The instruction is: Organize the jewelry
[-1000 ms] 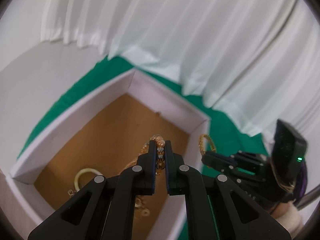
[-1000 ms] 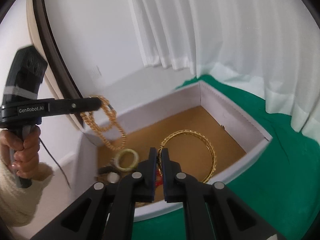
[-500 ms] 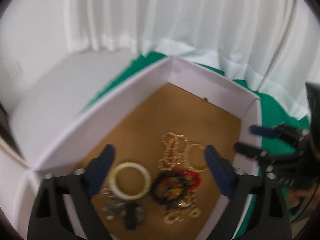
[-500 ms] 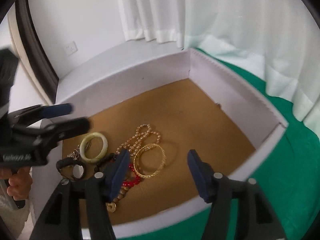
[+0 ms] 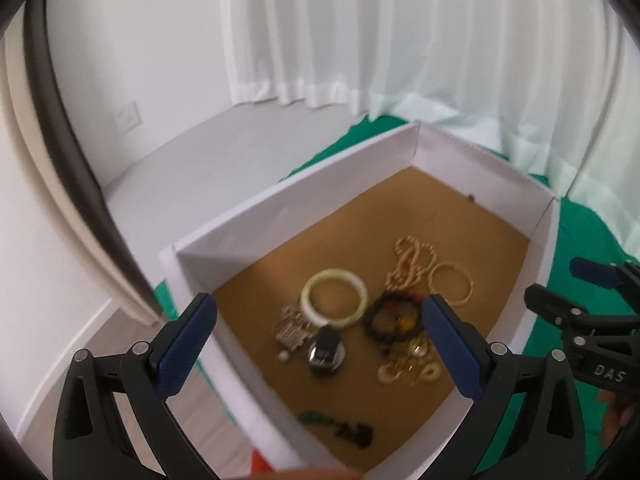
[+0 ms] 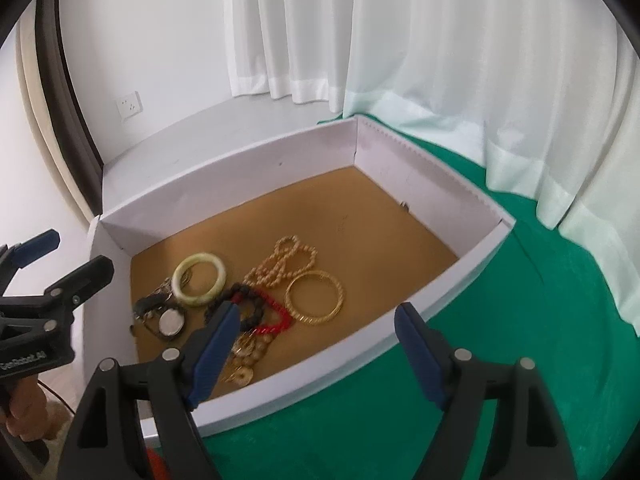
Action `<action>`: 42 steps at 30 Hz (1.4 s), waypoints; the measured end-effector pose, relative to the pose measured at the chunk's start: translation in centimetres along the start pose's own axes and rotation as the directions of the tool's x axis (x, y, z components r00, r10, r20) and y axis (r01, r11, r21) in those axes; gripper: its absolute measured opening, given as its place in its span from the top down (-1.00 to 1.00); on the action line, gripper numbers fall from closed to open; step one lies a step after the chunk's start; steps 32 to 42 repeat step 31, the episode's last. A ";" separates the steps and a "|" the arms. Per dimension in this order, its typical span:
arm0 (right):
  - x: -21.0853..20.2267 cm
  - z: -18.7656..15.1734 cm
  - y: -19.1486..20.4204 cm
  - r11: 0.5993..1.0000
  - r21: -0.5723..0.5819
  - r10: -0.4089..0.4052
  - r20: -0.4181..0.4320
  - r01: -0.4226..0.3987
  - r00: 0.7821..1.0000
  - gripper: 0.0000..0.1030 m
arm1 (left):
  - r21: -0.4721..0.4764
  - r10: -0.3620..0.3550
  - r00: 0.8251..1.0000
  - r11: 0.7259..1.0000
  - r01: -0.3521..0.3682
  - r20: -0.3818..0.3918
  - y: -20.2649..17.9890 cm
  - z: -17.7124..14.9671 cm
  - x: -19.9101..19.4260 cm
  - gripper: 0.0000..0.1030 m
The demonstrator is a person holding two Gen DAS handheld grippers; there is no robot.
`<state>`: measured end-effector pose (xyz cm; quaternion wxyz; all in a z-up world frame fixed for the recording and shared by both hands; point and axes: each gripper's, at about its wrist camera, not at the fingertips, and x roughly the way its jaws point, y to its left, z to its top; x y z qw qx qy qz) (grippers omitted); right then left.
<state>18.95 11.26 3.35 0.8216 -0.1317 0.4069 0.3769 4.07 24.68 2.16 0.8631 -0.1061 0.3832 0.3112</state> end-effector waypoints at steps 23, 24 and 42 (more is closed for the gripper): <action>0.0 -0.1 3.5 0.995 -0.073 -0.075 -0.037 0.072 0.997 -0.58 | -0.049 -0.023 0.996 0.999 0.019 -0.092 1.6 -1.2 0.3 -0.98; 0.1 -0.1 3.4 0.995 -0.072 -0.079 -0.037 0.076 0.996 -0.58 | -0.050 -0.031 0.995 0.998 0.027 -0.094 1.7 -1.1 0.4 -0.98; 0.3 -0.3 3.5 0.996 -0.064 -0.072 -0.045 0.069 0.996 -0.58 | -0.063 -0.034 0.996 0.998 0.029 -0.082 1.6 -1.4 0.2 -0.98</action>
